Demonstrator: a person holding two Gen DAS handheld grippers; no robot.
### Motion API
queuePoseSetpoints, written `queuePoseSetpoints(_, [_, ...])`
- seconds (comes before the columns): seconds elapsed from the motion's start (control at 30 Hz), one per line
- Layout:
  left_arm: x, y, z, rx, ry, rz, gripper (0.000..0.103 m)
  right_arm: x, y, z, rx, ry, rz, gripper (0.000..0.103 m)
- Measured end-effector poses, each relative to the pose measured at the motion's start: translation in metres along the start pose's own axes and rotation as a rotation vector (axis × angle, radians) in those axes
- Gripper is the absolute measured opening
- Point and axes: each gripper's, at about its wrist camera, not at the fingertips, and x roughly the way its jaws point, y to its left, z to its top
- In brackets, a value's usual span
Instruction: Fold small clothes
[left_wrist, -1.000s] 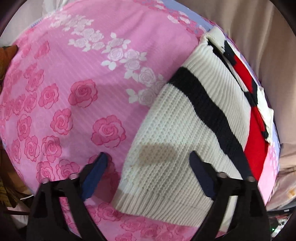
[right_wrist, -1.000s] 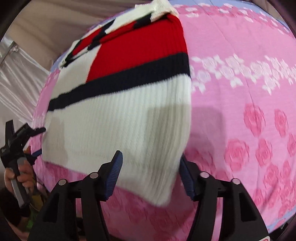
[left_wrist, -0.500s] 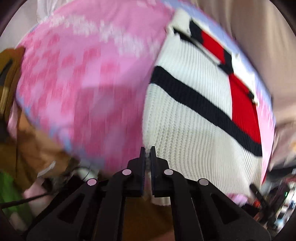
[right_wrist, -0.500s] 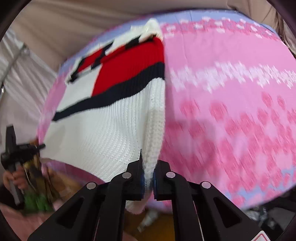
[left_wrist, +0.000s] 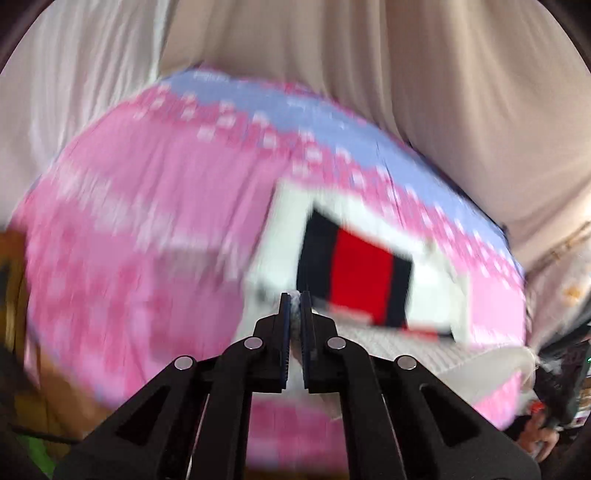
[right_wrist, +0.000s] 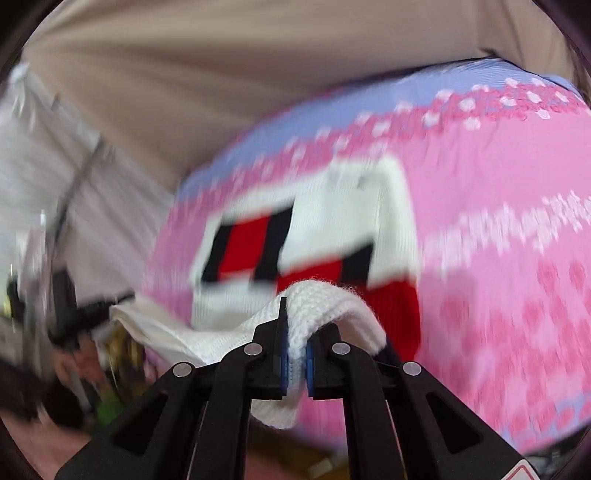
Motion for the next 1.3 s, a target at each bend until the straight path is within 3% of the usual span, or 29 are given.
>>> queuePoseSetpoints(0.1, [0.064,0.002,0.038,-0.073,0.005,0.008,0.006,0.055,-0.041,0.052,0.174,-0.056,0.020,0.008])
queuePoseSetpoints(0.17, [0.103,0.009,0.044,-0.128,0.049,0.053,0.008,0.093,-0.062,0.066,0.252,-0.038,-0.050,0.014])
queuePoseSetpoints(0.23, [0.118,0.014,0.043,-0.181,0.047,0.128,0.009,0.108,-0.074,0.070,0.332,-0.056,-0.128,0.015])
queuePoseSetpoints(0.3, [0.110,0.022,0.036,-0.210,0.013,0.097,0.022,0.096,-0.078,0.061,0.379,-0.114,-0.122,0.017])
queuePoseSetpoints(0.37, [0.092,0.027,0.024,-0.194,-0.029,0.078,0.044,0.076,-0.074,0.042,0.364,-0.155,-0.128,0.035])
queuePoseSetpoints(0.43, [0.075,0.026,0.011,-0.143,-0.051,0.065,0.053,0.061,-0.065,0.025,0.295,-0.168,-0.183,0.041])
queuePoseSetpoints(0.53, [0.073,0.013,-0.012,-0.070,0.059,0.001,0.056,0.065,-0.053,0.002,0.183,-0.096,-0.220,0.041])
queuePoseSetpoints(0.6, [0.091,-0.005,-0.032,0.012,0.210,-0.071,0.056,0.083,-0.045,-0.011,0.127,-0.004,-0.195,0.040])
queuePoseSetpoints(0.7, [0.113,-0.029,-0.046,0.113,0.301,-0.073,0.056,0.123,-0.031,-0.019,0.034,0.131,-0.184,0.037])
queuePoseSetpoints(0.8, [0.140,-0.051,-0.016,0.214,0.260,-0.016,0.055,0.148,-0.018,0.007,-0.089,0.159,-0.246,0.034])
queuePoseSetpoints(0.87, [0.153,-0.061,0.027,0.229,0.165,0.048,0.055,0.152,-0.010,0.052,-0.149,0.085,-0.312,0.032])
queuePoseSetpoints(0.93, [0.154,-0.055,0.077,0.115,0.067,0.081,0.055,0.142,-0.013,0.102,-0.099,-0.036,-0.327,0.031])
queuePoseSetpoints(1.03, [0.127,-0.032,0.114,-0.043,-0.067,0.132,0.056,0.111,-0.017,0.149,0.009,-0.204,-0.351,0.035])
queuePoseSetpoints(1.13, [0.093,-0.017,0.110,-0.020,-0.127,0.115,0.067,0.086,-0.013,0.143,0.003,-0.250,-0.347,0.036])
queuePoseSetpoints(1.23, [0.087,-0.009,0.079,0.061,-0.098,0.152,0.069,0.083,-0.019,0.094,-0.017,-0.198,-0.368,0.040])
queuePoseSetpoints(1.3, [0.097,0.002,0.057,0.040,-0.050,0.157,0.069,0.090,-0.030,0.059,0.000,-0.145,-0.426,0.040])
